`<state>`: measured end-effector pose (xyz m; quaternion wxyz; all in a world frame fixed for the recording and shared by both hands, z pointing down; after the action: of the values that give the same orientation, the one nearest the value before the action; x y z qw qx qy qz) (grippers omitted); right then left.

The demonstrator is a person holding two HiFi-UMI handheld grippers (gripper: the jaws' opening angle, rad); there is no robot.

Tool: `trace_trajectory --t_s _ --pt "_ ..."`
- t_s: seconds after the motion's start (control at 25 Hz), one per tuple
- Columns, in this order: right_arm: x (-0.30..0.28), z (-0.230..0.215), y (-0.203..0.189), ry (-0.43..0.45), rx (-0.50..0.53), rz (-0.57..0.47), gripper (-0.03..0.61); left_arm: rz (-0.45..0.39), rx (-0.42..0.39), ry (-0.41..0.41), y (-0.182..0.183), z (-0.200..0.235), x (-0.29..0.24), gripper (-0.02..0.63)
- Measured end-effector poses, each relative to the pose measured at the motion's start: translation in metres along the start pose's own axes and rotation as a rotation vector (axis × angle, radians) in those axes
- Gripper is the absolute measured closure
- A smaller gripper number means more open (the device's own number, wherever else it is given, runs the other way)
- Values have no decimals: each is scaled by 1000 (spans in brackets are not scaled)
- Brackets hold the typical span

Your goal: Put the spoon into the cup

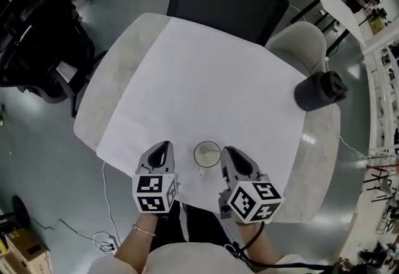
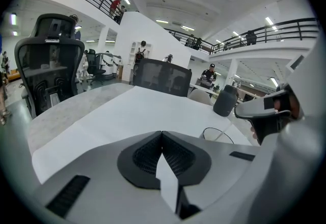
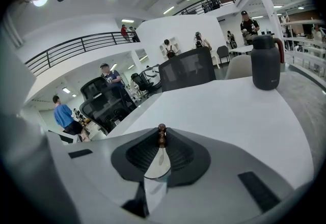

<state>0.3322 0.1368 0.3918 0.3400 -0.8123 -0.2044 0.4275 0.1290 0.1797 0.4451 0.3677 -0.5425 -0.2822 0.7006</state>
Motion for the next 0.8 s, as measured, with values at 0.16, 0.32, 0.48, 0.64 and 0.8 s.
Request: trace_trajectory --t_s 0.16,0.32,0.48,0.64,0.8 --pt "-6 2 -5 7 3 22 517 10 1 -7 -4 1 -4 595" --pt "-11 3 -11 8 6 44 517 22 5 -10 -8 3 -5 595" --pt "-12 1 -16 4 12 57 517 28 7 -13 -11 2 -7 595" --pt "-13 -1 -20 -7 31 77 517 30 8 -12 -13 0 -7 595" --pt "-14 -4 -23 -21 40 100 517 26 6 -13 -12 -2 -6 595"
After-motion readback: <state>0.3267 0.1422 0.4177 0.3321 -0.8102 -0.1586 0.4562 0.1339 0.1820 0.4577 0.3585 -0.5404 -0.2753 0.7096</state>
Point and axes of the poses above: the fingertips, and each gripper's own axes: x backward along the fingers, z to its left, y out of its top, the point moved 7 cm from there along x, backward along the fingers, and after that the axes turned 1 degree about -y, right-handed, at the moved point
